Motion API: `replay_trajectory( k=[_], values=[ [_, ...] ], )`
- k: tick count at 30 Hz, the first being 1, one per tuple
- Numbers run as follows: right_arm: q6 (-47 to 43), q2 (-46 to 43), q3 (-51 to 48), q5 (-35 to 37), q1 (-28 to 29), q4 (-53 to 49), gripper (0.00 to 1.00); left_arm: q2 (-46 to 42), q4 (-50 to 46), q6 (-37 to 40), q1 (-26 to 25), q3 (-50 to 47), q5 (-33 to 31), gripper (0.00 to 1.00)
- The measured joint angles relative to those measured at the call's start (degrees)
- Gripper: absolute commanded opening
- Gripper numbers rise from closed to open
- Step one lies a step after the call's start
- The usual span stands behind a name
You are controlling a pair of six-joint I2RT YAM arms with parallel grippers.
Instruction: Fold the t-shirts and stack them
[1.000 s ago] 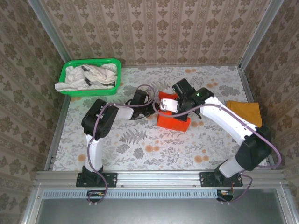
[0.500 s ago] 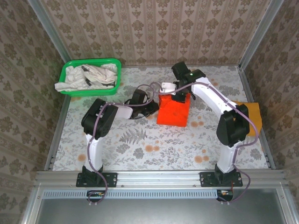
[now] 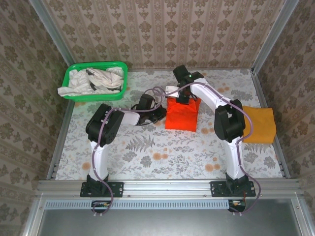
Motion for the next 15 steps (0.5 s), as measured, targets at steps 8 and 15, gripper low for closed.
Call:
replay_trajectory(
  k=[8, 15],
  values=[
    [0.94, 4.42, 2.69, 2.36, -1.18, 2.27, 0.00, 0.00, 0.22, -0.02, 0.09, -0.13, 0.13, 0.00],
    [2.71, 8.24, 3.89, 4.09, -1.66, 4.85, 0.04, 0.00, 0.20, 0.00, 0.17, -0.13, 0.22, 0.00]
  ],
)
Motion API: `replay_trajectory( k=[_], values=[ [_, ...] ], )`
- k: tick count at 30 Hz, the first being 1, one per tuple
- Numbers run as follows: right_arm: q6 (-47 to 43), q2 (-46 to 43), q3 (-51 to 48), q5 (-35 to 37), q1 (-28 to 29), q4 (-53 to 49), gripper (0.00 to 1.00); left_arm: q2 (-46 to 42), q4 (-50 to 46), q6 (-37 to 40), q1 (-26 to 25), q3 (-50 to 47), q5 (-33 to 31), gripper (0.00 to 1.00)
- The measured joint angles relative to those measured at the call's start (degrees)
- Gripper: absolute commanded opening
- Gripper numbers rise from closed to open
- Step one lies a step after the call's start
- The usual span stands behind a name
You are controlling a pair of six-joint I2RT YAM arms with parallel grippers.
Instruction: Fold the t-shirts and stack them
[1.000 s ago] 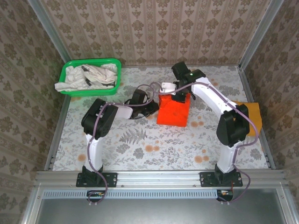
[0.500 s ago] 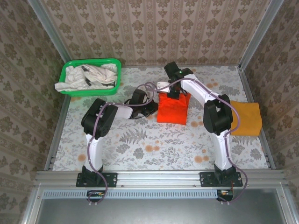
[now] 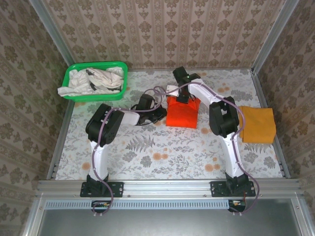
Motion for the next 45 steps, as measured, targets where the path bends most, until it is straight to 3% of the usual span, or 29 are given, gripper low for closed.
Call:
replay_trajectory(
  k=[1, 4, 5, 7, 9, 17, 22, 23, 26, 30, 33, 38, 45],
  values=[
    [0.44, 0.35, 0.00, 0.52, 0.00, 0.55, 0.16, 0.00, 0.00, 0.00, 0.00, -0.02, 0.00, 0.00],
    [2.73, 0.66, 0.00, 1.73, -0.02, 2.47, 0.69, -0.07, 0.07, 0.00, 0.00, -0.13, -0.02, 0.00],
    [3.50, 0.61, 0.00, 1.92, -0.07, 3.37, 0.81, -0.13, 0.22, 0.00, 0.00, -0.28, -0.04, 0.04],
    [5.53, 0.09, -0.42, 1.92, -0.22, 5.29, 0.90, -0.59, 0.07, 0.13, 0.00, -0.70, -0.26, 0.11],
    [8.04, -1.92, -2.99, 1.88, -0.39, 8.07, 0.92, -1.64, -0.63, 0.63, 0.02, -1.38, -0.57, 0.19],
    [24.35, -18.56, -19.69, 2.01, -0.46, 18.47, 0.96, -7.52, -7.54, 2.64, 0.11, -3.74, -4.15, 0.44],
    [38.21, -26.64, -28.09, 1.64, -1.07, 22.93, 0.95, -11.65, -15.37, 5.99, -0.20, -3.41, -9.53, 0.63],
    [41.40, -27.82, -29.99, 0.76, -1.42, 23.65, 0.94, -12.35, -17.49, 7.37, -0.48, -2.45, -10.93, 0.63],
    [50.47, -29.42, -34.95, -2.86, -3.32, 25.94, 0.79, -12.44, -21.79, 11.37, -1.84, 3.04, -14.03, 0.57],
    [63.01, -28.89, -39.04, -9.25, -8.09, 26.77, 0.53, -9.75, -25.73, 16.85, -3.32, 14.45, -15.85, 0.29],
    [69.42, -27.28, -39.54, -12.63, -11.04, 28.41, 0.42, -5.14, -26.56, 20.13, -3.67, 22.53, -15.54, 0.16],
    [74.64, -22.88, -39.06, -15.56, -12.50, 29.92, 0.39, 4.76, -29.90, 22.29, -3.37, 32.61, -14.97, 0.13],
    [77.09, -15.15, -34.75, -16.26, -13.70, 29.70, 0.35, 15.56, -35.65, 22.27, -2.05, 40.79, -12.35, 0.18]
  ],
)
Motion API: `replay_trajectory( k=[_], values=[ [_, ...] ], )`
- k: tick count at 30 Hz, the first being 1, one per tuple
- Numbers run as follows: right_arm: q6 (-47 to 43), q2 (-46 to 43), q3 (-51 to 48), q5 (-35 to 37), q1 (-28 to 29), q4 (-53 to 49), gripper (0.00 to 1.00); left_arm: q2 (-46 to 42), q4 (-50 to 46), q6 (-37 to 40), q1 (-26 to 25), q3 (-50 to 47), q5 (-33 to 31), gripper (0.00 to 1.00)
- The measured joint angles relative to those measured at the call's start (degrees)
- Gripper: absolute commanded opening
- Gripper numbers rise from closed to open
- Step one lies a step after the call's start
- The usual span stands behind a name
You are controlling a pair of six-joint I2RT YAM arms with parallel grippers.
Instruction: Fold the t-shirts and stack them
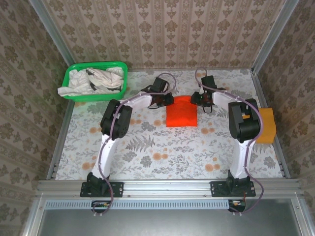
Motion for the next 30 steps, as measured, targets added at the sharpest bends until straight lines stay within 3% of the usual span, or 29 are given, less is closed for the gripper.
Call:
replay_trajectory(
  k=[3, 7, 11, 17, 20, 22, 30],
  values=[
    [0.11, 0.66, 0.52, 0.00, -0.63, -0.17, 0.39, 0.15, -0.90, 0.04, 0.20, 2.05, 0.72, 0.24],
    [0.09, -1.79, -1.81, -0.31, -1.18, 1.29, 0.71, 0.13, -0.98, 0.31, 0.11, 2.36, 1.42, 0.45],
    [-0.35, -10.51, -9.79, -0.98, -1.68, 2.93, 0.89, -2.93, -0.42, 1.01, -0.48, -0.79, 1.57, 0.66],
    [-0.61, -18.97, -14.91, -4.90, -3.19, 3.82, 0.92, -15.32, 1.77, 1.33, -1.36, -9.49, 0.24, 0.84],
    [-0.33, -18.91, -15.89, -8.48, -3.54, 3.96, 0.90, -21.16, 4.04, 1.31, -1.57, -13.94, -0.92, 0.83],
    [0.31, -18.40, -16.41, -10.62, -3.54, 4.04, 0.88, -22.84, 5.18, 1.27, -1.62, -16.20, -1.49, 0.77],
    [3.04, -11.41, -16.44, -17.09, -3.37, 6.75, 0.83, -17.11, 6.64, -0.83, -2.71, -22.03, -1.90, 0.58]
  ],
)
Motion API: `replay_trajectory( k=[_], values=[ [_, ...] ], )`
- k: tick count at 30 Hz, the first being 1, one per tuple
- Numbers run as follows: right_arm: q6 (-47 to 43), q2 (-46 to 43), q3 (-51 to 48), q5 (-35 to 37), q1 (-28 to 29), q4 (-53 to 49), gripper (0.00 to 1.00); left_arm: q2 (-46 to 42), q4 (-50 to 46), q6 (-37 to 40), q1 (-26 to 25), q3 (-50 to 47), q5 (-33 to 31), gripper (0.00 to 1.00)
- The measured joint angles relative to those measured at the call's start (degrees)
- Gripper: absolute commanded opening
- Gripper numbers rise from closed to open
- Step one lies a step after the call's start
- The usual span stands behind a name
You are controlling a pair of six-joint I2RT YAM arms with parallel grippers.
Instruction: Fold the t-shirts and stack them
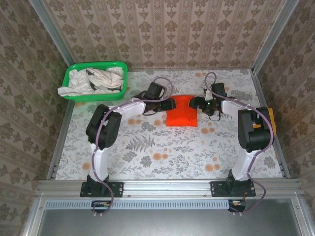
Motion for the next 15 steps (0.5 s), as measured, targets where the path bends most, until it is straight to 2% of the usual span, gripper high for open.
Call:
replay_trajectory(
  k=[3, 6, 10, 15],
  values=[
    [0.96, 2.16, 0.02, -1.38, 0.22, 0.26, 0.79, 2.38, 0.50, -1.62, -0.83, -1.01, 0.42, 0.43],
    [1.92, 2.95, 0.04, -3.04, 0.00, 1.62, 0.74, 2.82, 1.53, -2.84, -1.11, -1.22, 0.57, 0.35],
    [2.91, 4.26, 0.07, -5.14, 0.87, 3.98, 0.68, 3.37, 2.32, -3.61, -1.49, -1.07, 1.29, 0.33],
    [4.13, 5.14, 0.07, -8.02, 1.36, 6.43, 0.66, 4.09, 3.23, -4.15, -1.53, -0.72, 2.01, 0.32]
  ],
)
